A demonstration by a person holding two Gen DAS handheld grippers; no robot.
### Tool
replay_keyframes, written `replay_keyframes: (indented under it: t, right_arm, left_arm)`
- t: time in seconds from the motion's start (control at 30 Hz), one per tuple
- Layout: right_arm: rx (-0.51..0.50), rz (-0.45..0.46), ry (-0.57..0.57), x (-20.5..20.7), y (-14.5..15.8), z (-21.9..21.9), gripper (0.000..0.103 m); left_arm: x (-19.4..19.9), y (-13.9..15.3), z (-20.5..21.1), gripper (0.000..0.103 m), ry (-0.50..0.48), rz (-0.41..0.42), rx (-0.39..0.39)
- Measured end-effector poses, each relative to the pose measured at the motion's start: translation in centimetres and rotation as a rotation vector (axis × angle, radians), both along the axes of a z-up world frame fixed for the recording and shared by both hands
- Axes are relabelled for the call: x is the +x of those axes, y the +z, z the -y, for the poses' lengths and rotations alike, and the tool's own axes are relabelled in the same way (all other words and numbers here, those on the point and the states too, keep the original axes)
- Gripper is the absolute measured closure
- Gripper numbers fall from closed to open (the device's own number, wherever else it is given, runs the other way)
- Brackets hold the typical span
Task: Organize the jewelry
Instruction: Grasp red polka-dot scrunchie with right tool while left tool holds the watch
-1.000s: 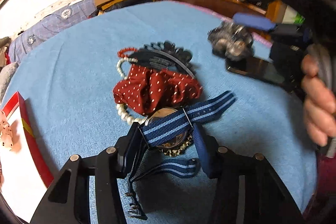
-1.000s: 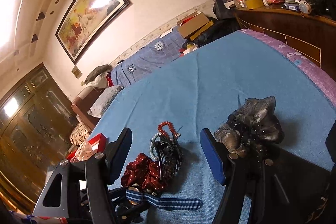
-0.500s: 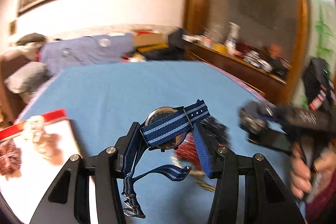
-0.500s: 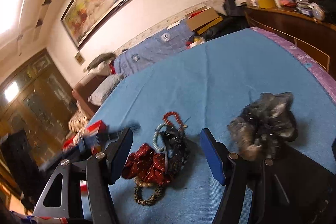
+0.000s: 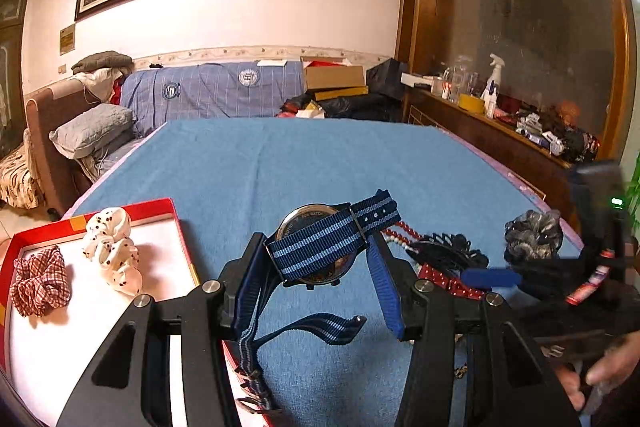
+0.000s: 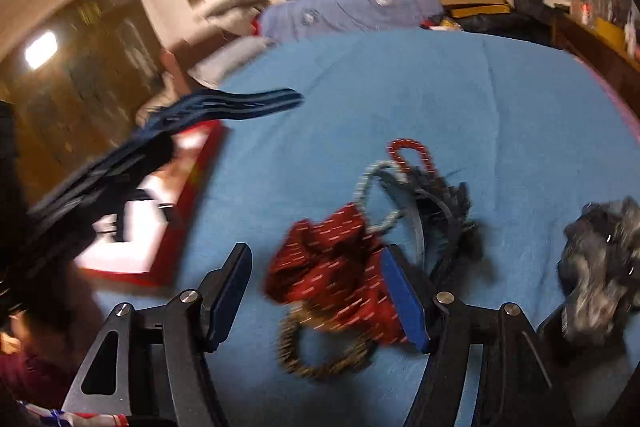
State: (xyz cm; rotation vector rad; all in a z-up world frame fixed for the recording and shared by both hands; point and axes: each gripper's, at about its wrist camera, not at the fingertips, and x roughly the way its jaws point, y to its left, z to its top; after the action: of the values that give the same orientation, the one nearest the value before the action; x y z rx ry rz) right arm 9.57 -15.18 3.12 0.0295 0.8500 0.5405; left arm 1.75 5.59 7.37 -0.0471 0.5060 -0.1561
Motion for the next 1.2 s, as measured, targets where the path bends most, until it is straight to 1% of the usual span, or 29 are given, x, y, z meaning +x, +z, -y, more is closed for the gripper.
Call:
replay_keyframes:
  t: [0.03, 0.17, 0.27, 0.3, 0.33, 0.37, 0.4, 0.43, 0.47, 0.57, 0.7, 0.8, 0.9, 0.97, 1.2]
  right_arm:
    - [-0.021, -0.003, -0.006, 0.4, -0.3, 0.0, 0.031]
    - [-0.048, 0.018, 0.007, 0.6, -0.4, -0.1, 0.031]
    - [-0.131, 0.059, 0.028, -0.1, -0.8, -0.9, 0.031]
    - [-0.157, 0.069, 0.035, -0.3, -0.9, -1.3, 0.033]
    - [-0.180, 0.085, 0.033, -0.5, -1.1, -1.4, 0.037]
    - [-0.189, 0.088, 0.025, -0.5, -1.2, -1.6, 0.056]
    - [-0.189, 0.067, 0.021, -0.2, -1.5, -1.5, 0.074]
    - [-0.186, 0.047, 0.014, 0.1, -1.8, -1.3, 0.077]
    - [-0.188, 0.047, 0.003, 0.2, -1.8, -1.2, 0.081]
    - [-0.163, 0.073, -0.005, -0.2, -1.3, -0.7, 0.088]
    - [-0.001, 0.106, -0.031, -0.6, 0.7, 1.1, 0.089]
    - [0.080, 0.140, -0.068, -0.7, 1.6, 2.5, 0.089]
    - [0.118, 0.171, -0.090, -0.9, 2.4, 2.8, 0.089]
    - [0.125, 0.182, -0.093, -1.1, 2.7, 2.7, 0.089]
    - [0.132, 0.184, -0.098, -1.6, 2.8, 2.7, 0.089]
  left_arm:
    - [0.1, -0.1, 0.3, 0.053, -0.002, -0.005, 0.001]
    - [0.3, -0.5, 0.6, 0.053, -0.006, -0.017, 0.011]
    - [0.4, -0.7, 0.6, 0.053, -0.002, -0.021, 0.019]
    - [0.5, -0.8, 0.5, 0.053, -0.001, -0.024, 0.018]
    - [0.6, -0.8, 0.6, 0.053, 0.001, -0.026, 0.019]
    - [0.6, -0.9, 0.6, 0.053, 0.003, -0.029, 0.020]
    - [0.6, -0.9, 0.6, 0.053, 0.003, -0.032, 0.020]
    - [0.7, -0.9, 0.6, 0.053, 0.002, -0.035, 0.020]
    - [0.7, -0.9, 0.7, 0.053, 0.002, -0.036, 0.021]
    - [0.8, -0.9, 1.0, 0.053, 0.000, -0.033, 0.028]
    - [0.7, -0.9, 1.1, 0.053, -0.002, -0.029, 0.031]
    - [0.6, -1.0, 1.2, 0.053, -0.002, -0.025, 0.038]
    - [0.5, -0.9, 1.5, 0.053, 0.001, -0.012, 0.056]
    - [0.3, -1.0, 1.8, 0.053, 0.004, -0.002, 0.071]
    - [0.0, -0.9, 2.3, 0.053, 0.008, 0.018, 0.111]
